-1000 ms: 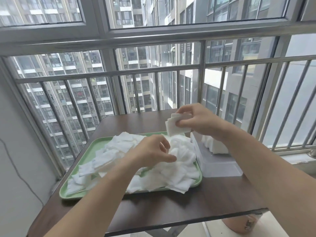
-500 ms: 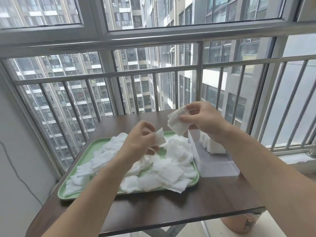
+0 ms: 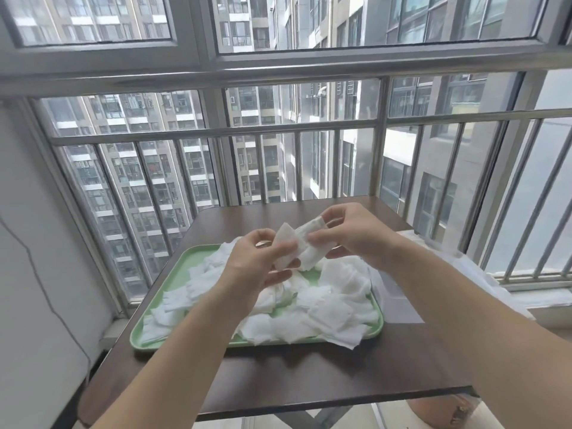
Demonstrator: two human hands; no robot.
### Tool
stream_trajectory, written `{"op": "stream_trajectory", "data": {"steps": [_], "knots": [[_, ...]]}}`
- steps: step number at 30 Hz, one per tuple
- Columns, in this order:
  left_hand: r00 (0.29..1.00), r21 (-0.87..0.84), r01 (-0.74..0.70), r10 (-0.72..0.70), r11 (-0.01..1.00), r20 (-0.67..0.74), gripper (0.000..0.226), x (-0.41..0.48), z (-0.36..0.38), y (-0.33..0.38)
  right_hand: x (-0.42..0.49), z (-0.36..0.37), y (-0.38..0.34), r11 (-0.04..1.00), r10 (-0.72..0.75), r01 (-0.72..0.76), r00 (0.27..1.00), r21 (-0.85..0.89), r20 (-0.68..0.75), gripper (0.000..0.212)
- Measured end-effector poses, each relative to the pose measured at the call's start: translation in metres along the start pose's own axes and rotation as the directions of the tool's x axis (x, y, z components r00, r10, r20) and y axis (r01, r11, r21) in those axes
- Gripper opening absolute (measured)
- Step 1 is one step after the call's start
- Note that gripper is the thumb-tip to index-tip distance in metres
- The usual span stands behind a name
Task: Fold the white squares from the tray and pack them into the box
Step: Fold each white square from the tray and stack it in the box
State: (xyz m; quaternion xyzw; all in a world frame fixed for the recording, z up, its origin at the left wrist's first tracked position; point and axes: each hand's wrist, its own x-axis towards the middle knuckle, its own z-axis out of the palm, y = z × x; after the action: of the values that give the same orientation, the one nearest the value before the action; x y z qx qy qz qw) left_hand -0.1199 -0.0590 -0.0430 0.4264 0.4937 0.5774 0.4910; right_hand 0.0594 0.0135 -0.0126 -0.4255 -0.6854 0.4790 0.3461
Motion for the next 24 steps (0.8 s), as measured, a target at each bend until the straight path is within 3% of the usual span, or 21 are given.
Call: {"op": "stream_trajectory", "data": {"steps": [4, 10, 19, 24], "knots": [[0.998, 0.081, -0.058, 0.06, 0.995, -0.015, 0.029, -0.006, -0.006, 0.001, 0.001, 0.011, -0.002, 1.0, 0.007, -0.007, 0.999, -0.005, 0.048, 0.026], [0.989, 0.231, -0.131, 0.143, 0.964, -0.037, 0.014, -0.008, -0.011, 0.0, 0.002, 0.021, -0.007, 1.0, -0.011, 0.009, 0.995, 0.022, 0.094, 0.023], [0.95, 0.364, -0.241, 0.295, 0.9, -0.1, 0.011, -0.001, -0.017, 0.0, 0.006, 0.03, -0.005, 0.991, -0.023, 0.002, 0.987, 0.133, 0.158, 0.025], [0.936, 0.421, -0.253, 0.331, 0.871, -0.122, 0.029, 0.01, -0.029, 0.007, 0.012, 0.037, -0.01, 0.978, -0.102, 0.05, 0.962, 0.202, 0.254, 0.037]]}}
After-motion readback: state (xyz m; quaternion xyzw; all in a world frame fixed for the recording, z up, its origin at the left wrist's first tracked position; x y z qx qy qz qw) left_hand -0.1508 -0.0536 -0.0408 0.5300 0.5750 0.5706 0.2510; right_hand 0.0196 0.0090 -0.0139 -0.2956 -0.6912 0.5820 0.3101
